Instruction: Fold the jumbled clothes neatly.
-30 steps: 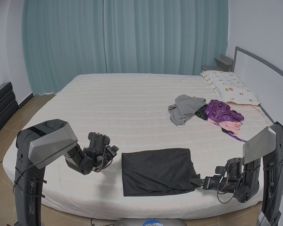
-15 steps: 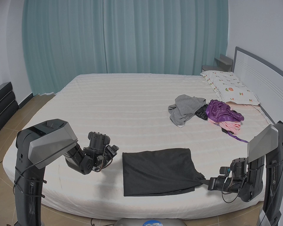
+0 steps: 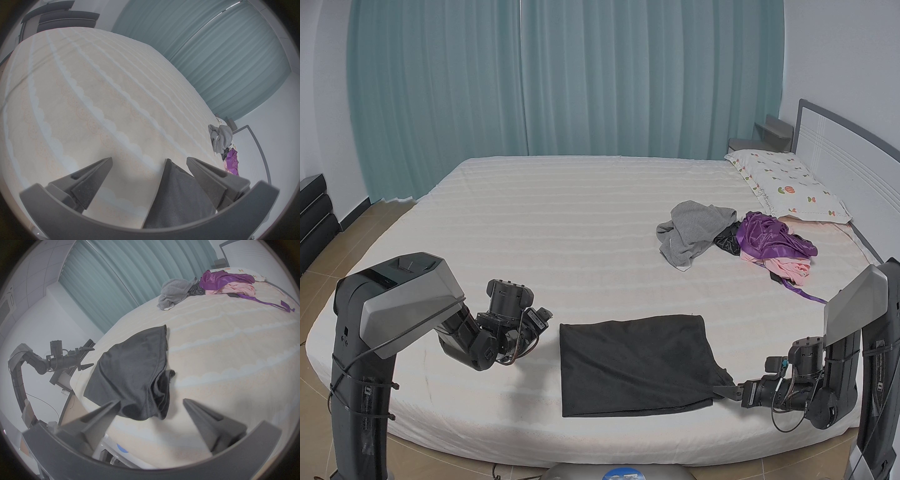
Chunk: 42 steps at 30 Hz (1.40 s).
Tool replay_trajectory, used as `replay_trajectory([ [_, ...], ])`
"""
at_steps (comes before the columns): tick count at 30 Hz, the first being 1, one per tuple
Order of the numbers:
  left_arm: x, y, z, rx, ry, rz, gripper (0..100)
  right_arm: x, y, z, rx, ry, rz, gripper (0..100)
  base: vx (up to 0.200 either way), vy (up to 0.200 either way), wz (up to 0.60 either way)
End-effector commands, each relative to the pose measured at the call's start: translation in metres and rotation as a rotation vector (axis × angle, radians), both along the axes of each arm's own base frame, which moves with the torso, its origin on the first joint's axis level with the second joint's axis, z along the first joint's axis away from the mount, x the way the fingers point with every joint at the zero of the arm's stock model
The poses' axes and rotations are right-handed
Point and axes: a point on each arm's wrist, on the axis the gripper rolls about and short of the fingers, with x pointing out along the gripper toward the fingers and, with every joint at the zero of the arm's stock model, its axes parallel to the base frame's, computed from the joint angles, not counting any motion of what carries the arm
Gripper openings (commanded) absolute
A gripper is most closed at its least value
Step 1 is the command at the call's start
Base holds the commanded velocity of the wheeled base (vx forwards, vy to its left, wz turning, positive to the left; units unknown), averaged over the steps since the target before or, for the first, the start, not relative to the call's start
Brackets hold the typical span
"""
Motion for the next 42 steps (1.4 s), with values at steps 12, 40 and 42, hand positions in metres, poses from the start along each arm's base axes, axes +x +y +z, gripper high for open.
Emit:
replay_trajectory([
  [12, -0.001, 0.001, 0.001, -0.001, 0.001, 0.004, 100, 0.097, 0.011, -0.002, 0.210, -0.103, -0.249, 100, 0.000, 0.000, 0.00],
  [40, -0.001, -0.002, 0.001, 0.002, -0.002, -0.003, 100, 0.163, 0.058, -0.018, 0.263, -0.072, -0.303, 100, 0.000, 0.000, 0.00],
  [42, -0.001, -0.002, 0.001, 0.002, -0.002, -0.003, 100, 0.163, 0.058, -0.018, 0.259, -0.075, -0.309, 100, 0.000, 0.000, 0.00],
])
